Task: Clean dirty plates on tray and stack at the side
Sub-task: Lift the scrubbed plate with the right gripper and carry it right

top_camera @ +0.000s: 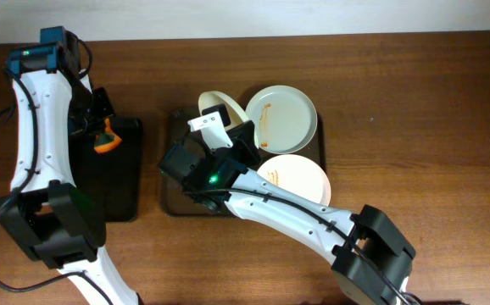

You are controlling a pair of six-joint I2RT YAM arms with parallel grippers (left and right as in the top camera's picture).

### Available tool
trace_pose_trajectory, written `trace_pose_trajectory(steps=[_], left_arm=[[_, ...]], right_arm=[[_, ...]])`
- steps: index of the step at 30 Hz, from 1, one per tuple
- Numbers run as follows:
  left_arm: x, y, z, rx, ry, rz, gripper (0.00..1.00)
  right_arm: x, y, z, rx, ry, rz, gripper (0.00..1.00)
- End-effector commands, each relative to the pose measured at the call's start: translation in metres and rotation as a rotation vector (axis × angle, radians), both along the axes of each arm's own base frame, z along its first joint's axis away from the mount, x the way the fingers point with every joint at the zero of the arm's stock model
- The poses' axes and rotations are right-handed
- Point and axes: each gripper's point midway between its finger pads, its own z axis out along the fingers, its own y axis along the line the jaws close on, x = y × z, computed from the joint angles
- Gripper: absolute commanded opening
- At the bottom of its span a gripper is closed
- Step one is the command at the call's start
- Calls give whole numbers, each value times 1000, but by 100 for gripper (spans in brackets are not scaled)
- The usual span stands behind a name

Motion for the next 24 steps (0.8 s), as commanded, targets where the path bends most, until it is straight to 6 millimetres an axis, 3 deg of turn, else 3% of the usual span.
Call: trace_pose_trajectory(steps=[1,5,9,12,15,18,21,24], left_arm=[[2,3,12,14,-34,-8,0],[2,3,12,14,-34,-8,0],[2,3,12,14,-34,-9,0],[2,3,12,16,-34,-30,0],[2,3,12,16,-34,-30,0],[2,3,12,16,-34,-30,0],[2,3,12,16,-34,-30,0],[2,2,12,16,-33,-32,0]], right_arm=[[0,-1,19,31,-53,-13,4],[6,7,7,211,96,57,4],[17,0,-3,591,394,168,4],[18,-9,-18,826,610,214,4],[19,-31,-23,980,733,199,4],[29,-81,-25,1122,778,107,4],[39,-165,-36,1155,725,-121,4],[31,-257,-51,1157,672,-357,4]])
